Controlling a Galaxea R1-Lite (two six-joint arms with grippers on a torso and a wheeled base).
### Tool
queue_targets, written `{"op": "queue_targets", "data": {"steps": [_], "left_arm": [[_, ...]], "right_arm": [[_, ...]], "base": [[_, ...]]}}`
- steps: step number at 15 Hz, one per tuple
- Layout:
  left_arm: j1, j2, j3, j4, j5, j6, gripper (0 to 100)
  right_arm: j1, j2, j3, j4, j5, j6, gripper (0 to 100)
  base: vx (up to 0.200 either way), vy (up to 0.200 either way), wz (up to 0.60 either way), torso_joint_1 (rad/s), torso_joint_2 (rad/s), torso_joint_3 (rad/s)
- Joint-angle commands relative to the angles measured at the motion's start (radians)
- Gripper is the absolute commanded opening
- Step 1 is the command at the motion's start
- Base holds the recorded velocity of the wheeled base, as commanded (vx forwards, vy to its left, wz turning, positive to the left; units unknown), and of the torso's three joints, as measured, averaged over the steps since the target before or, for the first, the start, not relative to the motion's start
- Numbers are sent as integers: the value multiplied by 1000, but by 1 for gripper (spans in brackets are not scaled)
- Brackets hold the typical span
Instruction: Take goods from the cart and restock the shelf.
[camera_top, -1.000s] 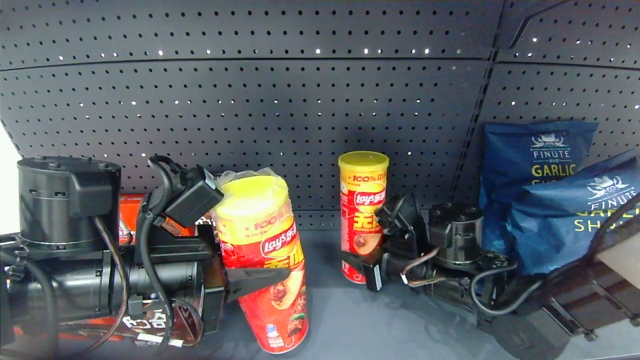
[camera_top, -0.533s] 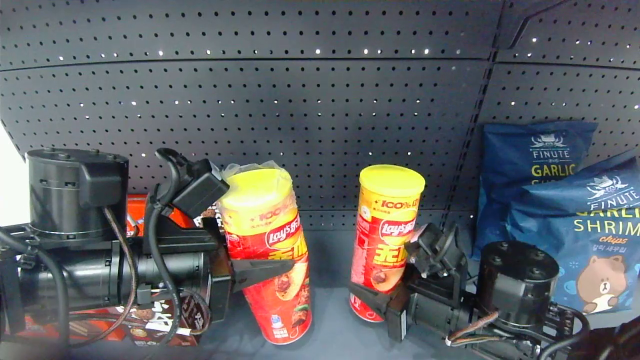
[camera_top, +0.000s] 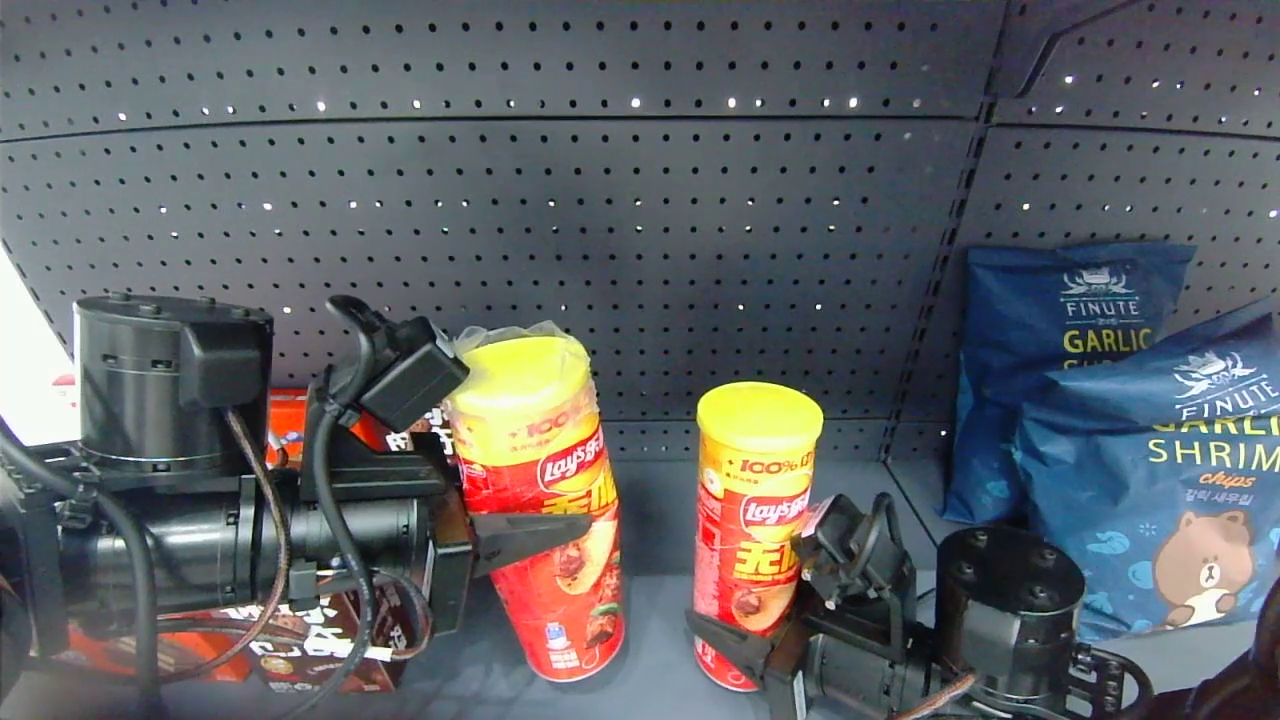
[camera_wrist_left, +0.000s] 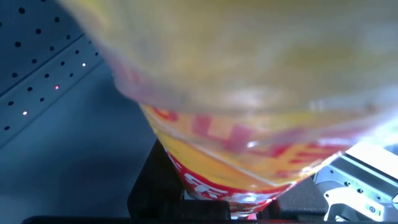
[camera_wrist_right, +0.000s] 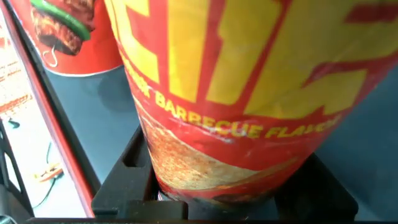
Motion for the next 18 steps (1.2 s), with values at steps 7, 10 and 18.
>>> {"op": "queue_targets", "data": {"steps": [7, 10, 18], "left_arm": [[0, 14, 1, -2, 0, 0, 0], [0, 14, 1, -2, -1, 0, 0], [-2, 14, 2, -2, 0, 0, 0]], "right_arm": [[32, 23, 56, -52, -2, -3, 0], [41, 23, 70, -59, -4, -4, 0], [53, -51, 138, -87, -53, -7, 100]], "base": [[0, 0, 0, 0, 0, 0], [0, 0, 0, 0, 0, 0], [0, 0, 0, 0, 0, 0]]}}
